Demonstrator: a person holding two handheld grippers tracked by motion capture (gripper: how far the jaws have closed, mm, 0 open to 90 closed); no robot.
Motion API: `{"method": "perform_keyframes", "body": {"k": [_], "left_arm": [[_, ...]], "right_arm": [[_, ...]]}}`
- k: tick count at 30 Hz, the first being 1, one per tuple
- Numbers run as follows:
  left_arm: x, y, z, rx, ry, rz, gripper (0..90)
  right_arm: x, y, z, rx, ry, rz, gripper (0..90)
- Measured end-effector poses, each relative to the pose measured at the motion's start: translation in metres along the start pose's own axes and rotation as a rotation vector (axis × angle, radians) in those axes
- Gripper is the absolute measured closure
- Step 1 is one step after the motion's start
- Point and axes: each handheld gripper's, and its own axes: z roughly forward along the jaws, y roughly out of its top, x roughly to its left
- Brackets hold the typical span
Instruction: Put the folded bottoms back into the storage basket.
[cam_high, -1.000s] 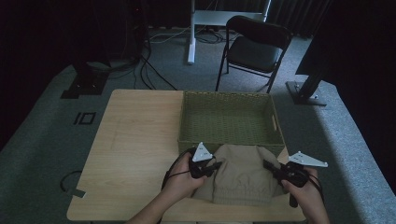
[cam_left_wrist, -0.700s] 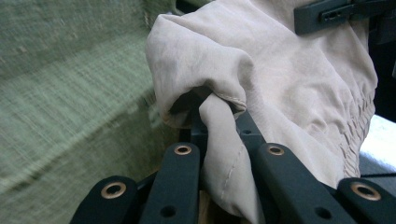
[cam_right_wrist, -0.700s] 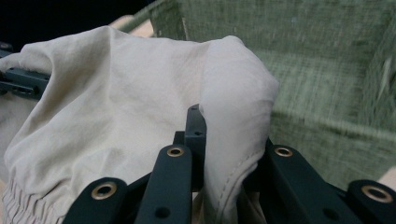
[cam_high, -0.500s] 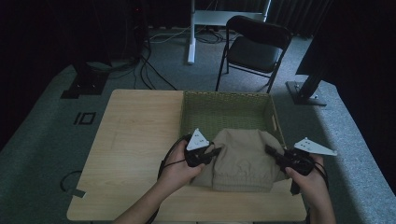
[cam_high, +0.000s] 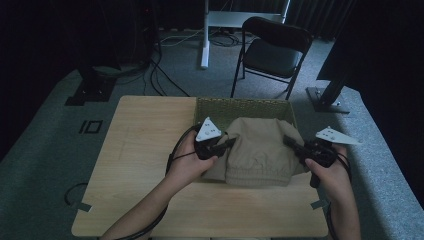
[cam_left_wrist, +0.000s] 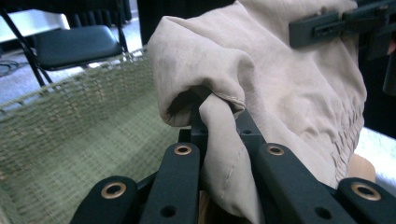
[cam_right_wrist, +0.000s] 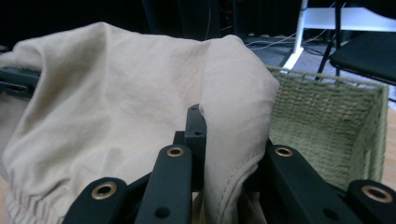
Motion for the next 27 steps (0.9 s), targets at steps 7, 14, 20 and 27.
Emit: {"method": "perform_keyframes", "body": {"k": [7,14,20,27], "left_arm": [[0.014,0.013,0.002,-0.024,0.015,0.016,84.3],[0.034,0.023,0.015,-0.061,0.047,0.025,84.2],[0.048,0.025,0.029,-0.087,0.077,0.032,84.2],[0.07,0.019,0.049,-0.121,0.092,-0.011,84.2]], "right_arm": [[-0.007,0.018,0.012,-0.027,0.013,0.012,78.2],[-0.015,0.034,0.027,-0.029,-0.027,0.011,78.2],[-0.025,0.046,0.043,-0.036,-0.038,-0.008,78.2],[-0.039,0.05,0.063,-0.025,-0.048,0.02,78.2]]}}
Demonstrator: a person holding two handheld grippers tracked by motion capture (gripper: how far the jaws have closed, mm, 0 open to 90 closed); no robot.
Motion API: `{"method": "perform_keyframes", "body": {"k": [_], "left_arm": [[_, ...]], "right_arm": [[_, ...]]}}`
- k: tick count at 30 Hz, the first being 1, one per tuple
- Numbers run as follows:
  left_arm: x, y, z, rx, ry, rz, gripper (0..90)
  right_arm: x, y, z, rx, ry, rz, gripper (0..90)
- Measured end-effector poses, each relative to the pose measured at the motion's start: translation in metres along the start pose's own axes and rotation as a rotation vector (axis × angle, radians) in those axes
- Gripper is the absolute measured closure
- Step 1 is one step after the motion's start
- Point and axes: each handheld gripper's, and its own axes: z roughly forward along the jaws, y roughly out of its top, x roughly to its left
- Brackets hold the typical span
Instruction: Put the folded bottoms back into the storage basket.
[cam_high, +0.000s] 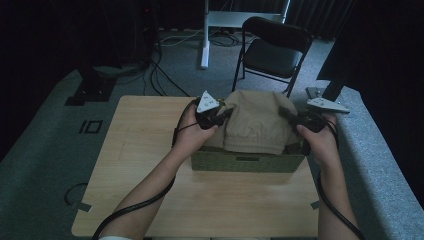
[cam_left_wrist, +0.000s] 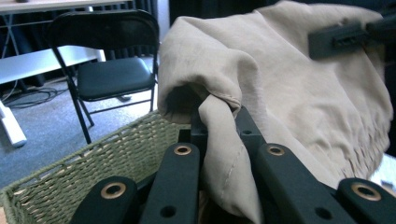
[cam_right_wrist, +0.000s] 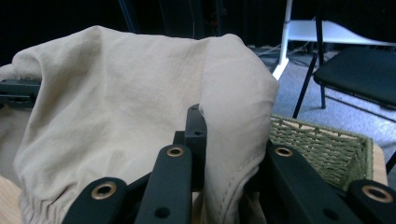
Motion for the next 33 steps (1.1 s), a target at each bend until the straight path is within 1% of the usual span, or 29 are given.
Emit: {"method": "perform_keyframes", "body": {"k": [4,6,7,8,9,10,13,14,15,16,17,18,21,22,24,25,26,27,28,29,31,32,33], "left_arm": [[0.008,-0.009,0.014,0.003,0.004,-0.014,84.0],[0.012,-0.013,0.02,-0.007,0.007,-0.023,84.1],[0.014,-0.015,0.023,-0.007,0.007,-0.035,84.1],[0.017,-0.017,0.026,-0.019,-0.001,-0.051,84.1],[0.019,-0.019,0.029,-0.024,0.0,-0.061,84.1],[0.021,-0.021,0.032,-0.019,-0.002,-0.067,84.1],[0.025,-0.028,0.039,-0.02,0.001,-0.067,83.9],[0.026,-0.03,0.041,-0.021,0.003,-0.076,83.8],[0.028,-0.033,0.044,-0.009,-0.001,-0.088,83.7],[0.029,-0.036,0.047,0.0,0.003,-0.084,83.5],[0.029,-0.039,0.049,-0.003,0.008,-0.087,83.5],[0.03,-0.041,0.051,0.007,0.013,-0.093,83.5],[0.034,-0.048,0.059,0.015,0.041,-0.132,83.6],[0.035,-0.05,0.061,0.016,0.046,-0.15,83.6],[0.038,-0.055,0.068,0.041,0.062,-0.146,83.7],[0.04,-0.058,0.071,0.052,0.067,-0.152,83.7],[0.04,-0.058,0.071,0.052,0.067,-0.152,83.7],[0.042,-0.064,0.076,0.078,0.08,-0.17,83.7],[0.043,-0.065,0.077,0.08,0.081,-0.175,83.7],[0.044,-0.068,0.08,0.089,0.085,-0.191,83.6],[0.046,-0.072,0.083,0.101,0.1,-0.198,83.6],[0.046,-0.072,0.083,0.101,0.1,-0.198,83.6],[0.048,-0.078,0.089,0.117,0.107,-0.208,83.6]], "right_arm": [[-0.007,-0.002,0.012,0.015,-0.015,0.006,78.3],[-0.01,-0.003,0.019,0.026,-0.03,0.01,78.2],[-0.012,-0.005,0.022,0.024,-0.032,0.011,78.3],[-0.015,-0.006,0.025,0.028,-0.033,0.012,78.2],[-0.017,-0.007,0.028,0.033,-0.04,0.019,78.3],[-0.019,-0.009,0.031,0.031,-0.047,0.021,78.2],[-0.024,-0.012,0.04,0.043,-0.054,0.023,78.2],[-0.026,-0.013,0.043,0.054,-0.053,0.026,78.2],[-0.027,-0.014,0.046,0.059,-0.055,0.029,78.2],[-0.028,-0.015,0.05,0.066,-0.056,0.028,78.2],[-0.029,-0.016,0.053,0.079,-0.062,0.025,78.2],[-0.031,-0.018,0.057,0.083,-0.069,0.027,78.2],[-0.034,-0.024,0.068,0.103,-0.083,0.03,78.2],[-0.035,-0.026,0.072,0.107,-0.086,0.029,78.2],[-0.038,-0.032,0.08,0.118,-0.093,0.039,78.2],[-0.039,-0.034,0.084,0.126,-0.099,0.033,78.2],[-0.039,-0.034,0.084,0.126,-0.099,0.033,78.2],[-0.04,-0.037,0.089,0.136,-0.106,0.036,78.2],[-0.042,-0.043,0.097,0.157,-0.112,0.034,78.2],[-0.042,-0.044,0.099,0.158,-0.116,0.032,78.2],[-0.044,-0.048,0.106,0.178,-0.122,0.035,78.2],[-0.044,-0.048,0.106,0.178,-0.122,0.035,78.2],[-0.045,-0.051,0.11,0.183,-0.123,0.039,78.2]]}}
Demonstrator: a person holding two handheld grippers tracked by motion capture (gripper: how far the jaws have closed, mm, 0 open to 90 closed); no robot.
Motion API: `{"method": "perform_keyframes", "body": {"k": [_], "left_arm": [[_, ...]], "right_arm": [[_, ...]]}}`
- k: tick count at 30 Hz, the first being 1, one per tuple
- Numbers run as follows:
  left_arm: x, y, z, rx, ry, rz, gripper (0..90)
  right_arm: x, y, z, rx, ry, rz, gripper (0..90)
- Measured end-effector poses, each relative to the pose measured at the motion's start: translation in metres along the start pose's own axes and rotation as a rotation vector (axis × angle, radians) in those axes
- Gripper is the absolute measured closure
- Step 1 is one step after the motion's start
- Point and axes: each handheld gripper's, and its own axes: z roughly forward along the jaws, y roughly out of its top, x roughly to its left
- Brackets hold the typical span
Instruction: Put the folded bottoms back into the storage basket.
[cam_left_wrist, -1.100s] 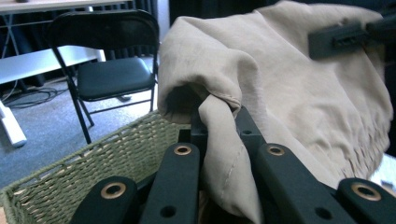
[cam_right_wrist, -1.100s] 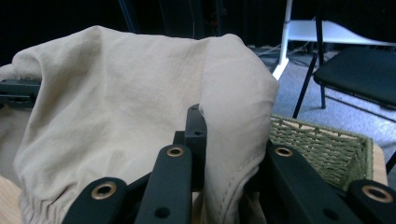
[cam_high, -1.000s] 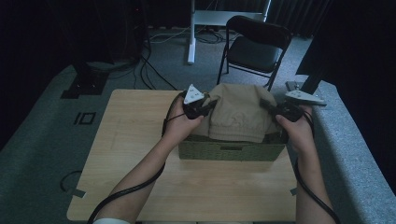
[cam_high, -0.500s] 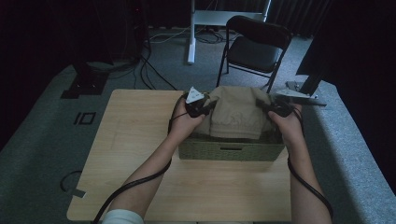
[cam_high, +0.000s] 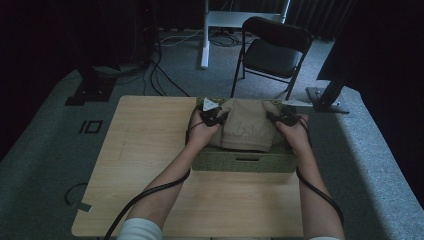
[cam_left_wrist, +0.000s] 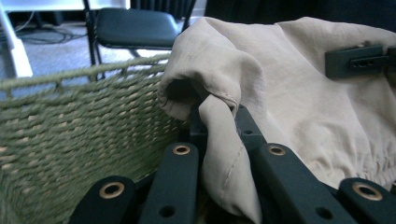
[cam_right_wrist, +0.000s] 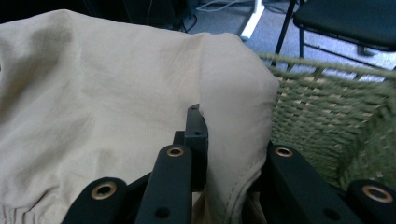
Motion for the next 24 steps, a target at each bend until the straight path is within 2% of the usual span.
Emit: {"method": "perform_keyframes", "body": {"k": [1,4,7,15,17,24], "left_arm": [[0.001,-0.002,0.003,0.001,-0.002,-0.013,83.4],[0.004,-0.008,0.01,0.028,-0.006,-0.038,83.3],[0.004,-0.013,0.015,0.073,-0.005,-0.026,83.0],[0.006,-0.02,0.022,0.146,0.015,-0.032,82.6],[0.006,-0.02,0.023,0.152,0.016,-0.028,82.3],[0.009,-0.023,0.026,0.168,0.025,-0.057,78.2]], "right_arm": [[-0.002,-0.004,0.009,0.014,-0.007,0.008,78.2],[-0.005,-0.008,0.017,0.035,-0.017,0.009,78.1],[-0.008,-0.014,0.025,0.065,-0.028,0.017,78.1],[-0.012,-0.025,0.04,0.134,-0.029,0.035,78.0],[-0.012,-0.026,0.041,0.137,-0.028,0.034,78.0],[-0.013,-0.026,0.052,0.189,-0.038,0.039,77.4]]}}
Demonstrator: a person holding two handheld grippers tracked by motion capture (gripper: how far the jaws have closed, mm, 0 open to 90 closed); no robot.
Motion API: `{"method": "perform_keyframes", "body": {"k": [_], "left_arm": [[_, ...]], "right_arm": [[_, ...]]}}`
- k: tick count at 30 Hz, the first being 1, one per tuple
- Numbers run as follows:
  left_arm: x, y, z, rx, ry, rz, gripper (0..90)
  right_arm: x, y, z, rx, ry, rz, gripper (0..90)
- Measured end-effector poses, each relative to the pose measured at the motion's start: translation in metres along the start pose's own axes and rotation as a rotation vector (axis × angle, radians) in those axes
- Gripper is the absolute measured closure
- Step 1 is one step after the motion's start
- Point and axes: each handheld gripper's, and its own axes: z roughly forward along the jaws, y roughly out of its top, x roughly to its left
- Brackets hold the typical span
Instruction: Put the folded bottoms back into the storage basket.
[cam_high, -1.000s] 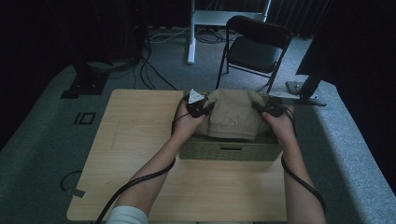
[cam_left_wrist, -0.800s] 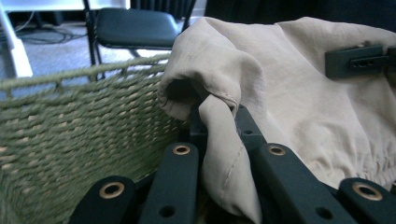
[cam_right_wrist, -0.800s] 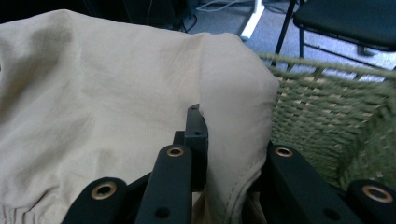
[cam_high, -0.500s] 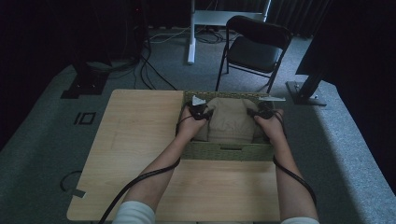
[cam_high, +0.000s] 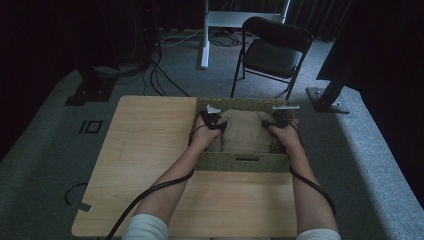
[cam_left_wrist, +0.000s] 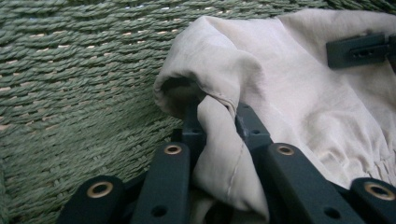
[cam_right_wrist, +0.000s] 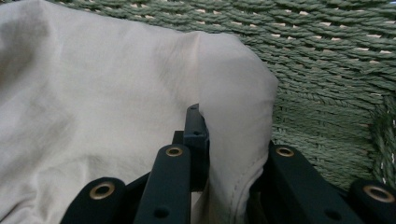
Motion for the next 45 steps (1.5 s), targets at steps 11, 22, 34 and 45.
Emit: {"method": "perform_keyframes", "body": {"k": [11,22,34,45], "left_arm": [[-0.001,-0.001,0.008,0.015,0.042,-0.055,49.6],[0.0,0.0,0.009,0.057,0.08,-0.036,19.5],[-0.009,0.032,-0.031,0.004,0.053,0.013,18.8],[-0.017,0.044,-0.065,-0.042,0.008,0.044,17.7]], "right_arm": [[0.0,0.002,0.011,0.024,-0.058,0.017,55.9],[-0.004,-0.001,0.004,-0.026,0.017,0.001,22.9],[0.003,0.01,-0.026,-0.145,-0.016,-0.038,14.3],[0.017,0.015,-0.063,-0.193,-0.031,-0.111,13.8]]}}
